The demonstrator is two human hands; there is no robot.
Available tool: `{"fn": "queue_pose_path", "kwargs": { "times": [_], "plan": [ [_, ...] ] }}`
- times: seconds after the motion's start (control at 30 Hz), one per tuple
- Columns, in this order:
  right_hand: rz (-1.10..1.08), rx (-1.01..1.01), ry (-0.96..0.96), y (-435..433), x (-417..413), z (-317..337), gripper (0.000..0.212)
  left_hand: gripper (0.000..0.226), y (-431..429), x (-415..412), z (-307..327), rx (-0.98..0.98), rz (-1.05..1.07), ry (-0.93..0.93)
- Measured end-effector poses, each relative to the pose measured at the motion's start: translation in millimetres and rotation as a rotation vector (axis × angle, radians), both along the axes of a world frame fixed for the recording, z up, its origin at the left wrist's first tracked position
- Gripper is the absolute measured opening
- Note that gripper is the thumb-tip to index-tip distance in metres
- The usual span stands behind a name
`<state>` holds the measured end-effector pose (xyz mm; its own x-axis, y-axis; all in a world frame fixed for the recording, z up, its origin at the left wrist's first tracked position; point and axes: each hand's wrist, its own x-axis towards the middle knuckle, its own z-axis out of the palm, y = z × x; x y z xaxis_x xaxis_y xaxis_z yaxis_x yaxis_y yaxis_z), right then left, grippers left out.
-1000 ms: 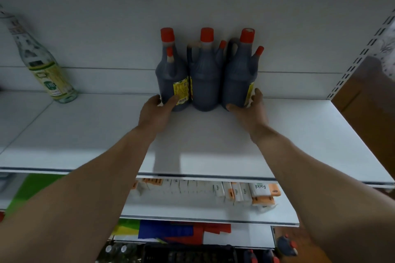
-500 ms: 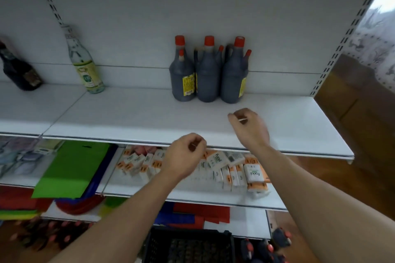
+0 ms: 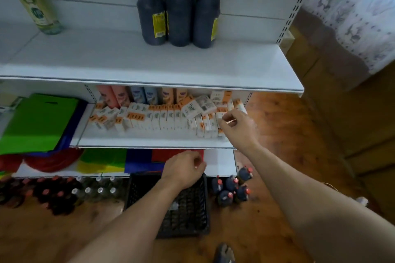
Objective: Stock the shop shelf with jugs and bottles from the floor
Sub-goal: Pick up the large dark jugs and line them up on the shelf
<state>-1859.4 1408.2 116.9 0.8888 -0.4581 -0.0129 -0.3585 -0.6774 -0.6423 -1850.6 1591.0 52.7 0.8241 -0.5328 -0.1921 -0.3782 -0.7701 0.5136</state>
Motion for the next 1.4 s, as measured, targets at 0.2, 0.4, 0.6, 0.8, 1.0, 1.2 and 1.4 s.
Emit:
{"fn": "queue_pose_path", "kwargs": {
  "times": [0.2,0.4,0.6,0.8,1.0,1.2,1.4],
  "plan": [
    [0.084,0.042,0.14,-65.0,-16.0,-67.8,0.02,0.029,-49.8,-30.7,-56.6,0.091,0.08,0.104],
    [0.175,0.065,0.306,-153.4,-33.8,-168.6,0.026,0.027,-125.3,-66.3,-139.6,0.158,0.274,0.285],
    [0.185,0.079,0.481,-202.3,-62.1,-277.3,0.026,0.028,-179.6,-93.0,-232.5,0.199,0.34,0.415],
    [0.122,0.09,0.607,-223.9,-87.6,-406.8,0.027,0.029,-209.9,-93.6,-353.0,0.226,0.362,0.505],
    [-0.067,0.154,0.677,-231.6,-123.7,-537.3,0.024,0.047,-225.3,-92.7,-480.1,0.232,0.447,0.547],
    [-0.203,0.211,0.715,-227.4,-148.7,-621.5,0.032,0.056,-236.0,-88.5,-555.8,0.2,0.522,0.528],
    [-0.296,0.305,0.666,-224.5,-143.3,-655.8,0.025,0.038,-242.0,-83.5,-591.1,0.235,0.489,0.555]
  ]
}}
